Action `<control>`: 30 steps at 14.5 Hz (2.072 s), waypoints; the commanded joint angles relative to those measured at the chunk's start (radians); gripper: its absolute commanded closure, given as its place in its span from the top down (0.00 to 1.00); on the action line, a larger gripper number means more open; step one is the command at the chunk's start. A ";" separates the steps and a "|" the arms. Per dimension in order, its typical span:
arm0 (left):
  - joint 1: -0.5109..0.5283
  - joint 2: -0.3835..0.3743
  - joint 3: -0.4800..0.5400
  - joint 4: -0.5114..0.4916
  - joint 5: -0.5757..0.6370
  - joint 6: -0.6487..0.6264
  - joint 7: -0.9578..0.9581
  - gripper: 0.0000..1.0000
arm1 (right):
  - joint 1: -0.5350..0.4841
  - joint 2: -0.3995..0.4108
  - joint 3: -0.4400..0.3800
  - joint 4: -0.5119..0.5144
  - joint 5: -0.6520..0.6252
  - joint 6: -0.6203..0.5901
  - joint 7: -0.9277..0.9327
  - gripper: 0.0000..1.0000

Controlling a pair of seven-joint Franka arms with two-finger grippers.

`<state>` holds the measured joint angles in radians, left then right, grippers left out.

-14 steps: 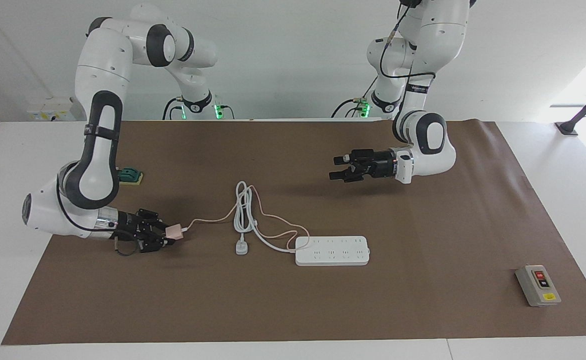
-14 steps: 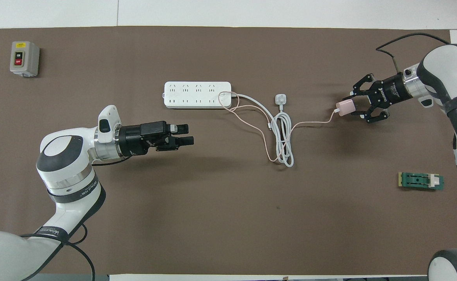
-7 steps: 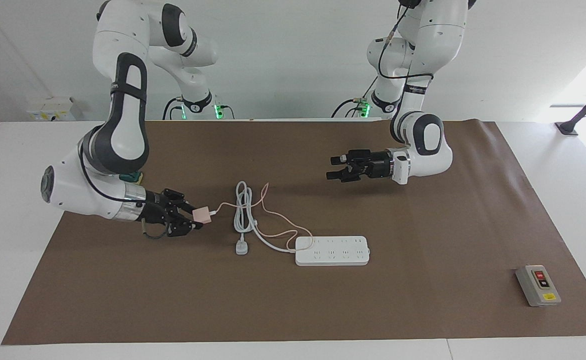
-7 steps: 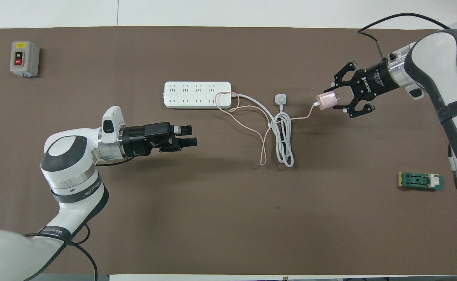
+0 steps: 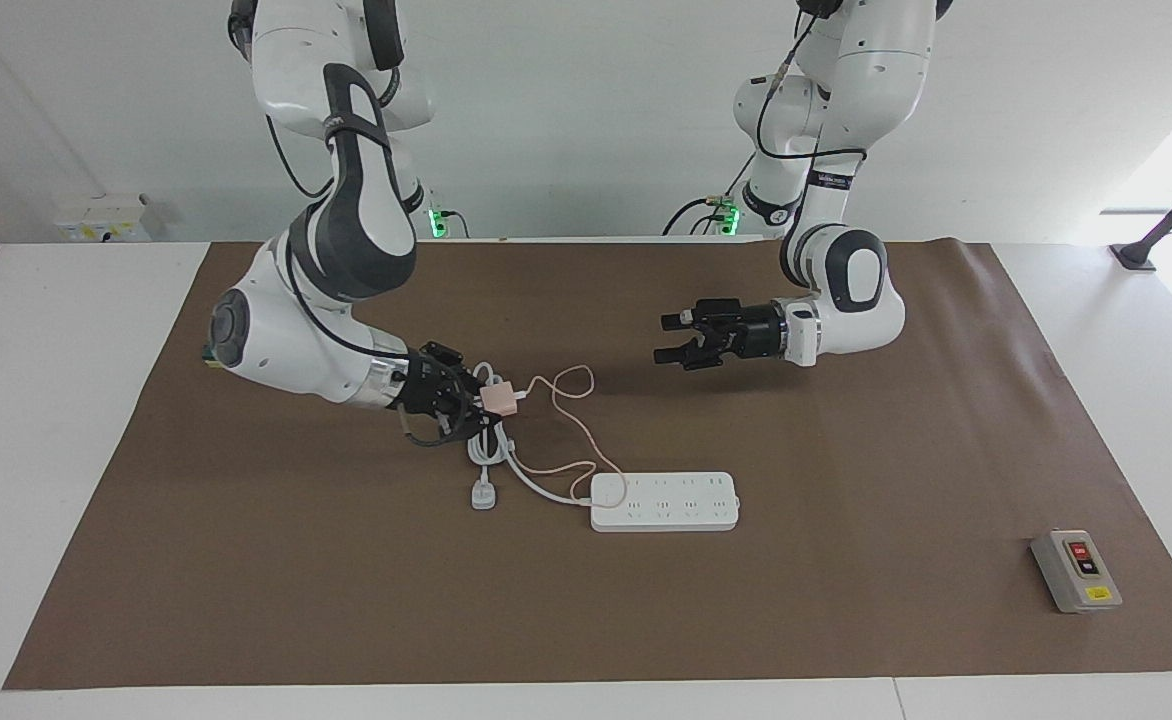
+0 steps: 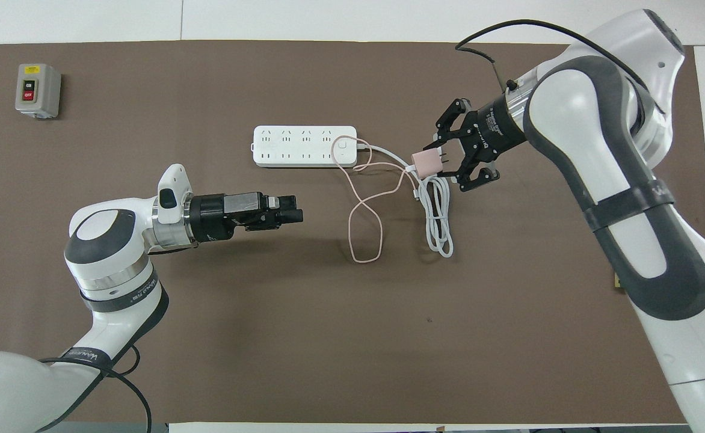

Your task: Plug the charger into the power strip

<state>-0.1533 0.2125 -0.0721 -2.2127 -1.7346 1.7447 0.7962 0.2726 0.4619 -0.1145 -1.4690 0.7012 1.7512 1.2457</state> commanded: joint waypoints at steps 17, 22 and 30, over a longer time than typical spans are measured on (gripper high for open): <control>-0.005 0.060 0.012 0.079 -0.008 0.018 0.051 1.00 | 0.295 -0.025 -0.002 -0.048 0.061 0.341 0.339 0.00; -0.002 0.131 0.014 0.175 0.000 0.010 0.051 1.00 | 0.330 -0.025 -0.002 -0.050 0.063 0.358 0.347 0.00; 0.015 0.153 0.012 0.199 0.032 -0.011 0.064 1.00 | 0.332 -0.025 -0.002 -0.050 0.063 0.358 0.350 0.00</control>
<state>-0.1463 0.3535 -0.0583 -2.0244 -1.7240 1.7533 0.8407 0.5987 0.4577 -0.1142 -1.4914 0.7374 2.0906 1.5821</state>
